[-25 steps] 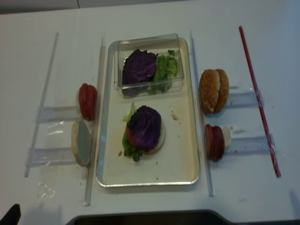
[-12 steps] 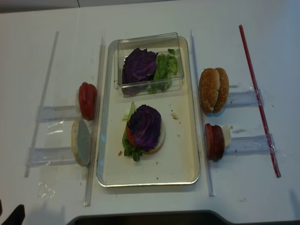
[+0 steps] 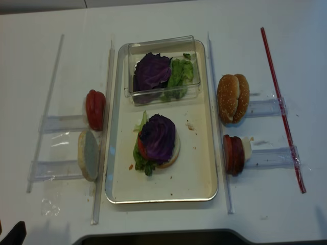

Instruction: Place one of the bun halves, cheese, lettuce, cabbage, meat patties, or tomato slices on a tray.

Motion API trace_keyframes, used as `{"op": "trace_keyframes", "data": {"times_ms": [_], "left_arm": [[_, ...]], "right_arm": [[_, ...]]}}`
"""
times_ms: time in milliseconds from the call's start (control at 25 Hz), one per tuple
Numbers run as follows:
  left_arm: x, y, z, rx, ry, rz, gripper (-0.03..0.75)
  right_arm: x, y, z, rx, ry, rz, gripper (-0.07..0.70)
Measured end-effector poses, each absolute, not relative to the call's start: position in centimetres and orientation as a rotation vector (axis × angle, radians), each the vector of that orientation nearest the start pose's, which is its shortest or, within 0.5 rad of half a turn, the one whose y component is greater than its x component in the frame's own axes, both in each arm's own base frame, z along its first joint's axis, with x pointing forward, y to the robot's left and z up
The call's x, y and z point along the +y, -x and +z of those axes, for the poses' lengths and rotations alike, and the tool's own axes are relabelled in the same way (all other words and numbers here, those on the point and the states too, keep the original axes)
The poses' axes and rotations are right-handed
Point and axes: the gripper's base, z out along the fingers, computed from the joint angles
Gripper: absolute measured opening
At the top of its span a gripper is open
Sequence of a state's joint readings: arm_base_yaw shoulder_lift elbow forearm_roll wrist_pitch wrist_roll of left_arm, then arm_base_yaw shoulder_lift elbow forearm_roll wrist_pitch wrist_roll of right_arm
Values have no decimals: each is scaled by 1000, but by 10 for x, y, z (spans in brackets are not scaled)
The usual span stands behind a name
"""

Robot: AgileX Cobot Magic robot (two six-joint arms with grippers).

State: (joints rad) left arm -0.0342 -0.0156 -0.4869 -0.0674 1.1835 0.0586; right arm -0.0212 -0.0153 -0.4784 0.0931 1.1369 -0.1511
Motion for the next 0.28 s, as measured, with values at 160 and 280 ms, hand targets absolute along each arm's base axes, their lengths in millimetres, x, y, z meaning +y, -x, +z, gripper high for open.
{"op": "trace_keyframes", "data": {"times_ms": [160,280], "left_arm": [[-5,12,264,2161,-108,-68,316],[-5,12,264,2161,-106,-69,316]], "right_arm": [[8,8,265,2118,146,11,530],[8,8,265,2118,146,11,530]]}}
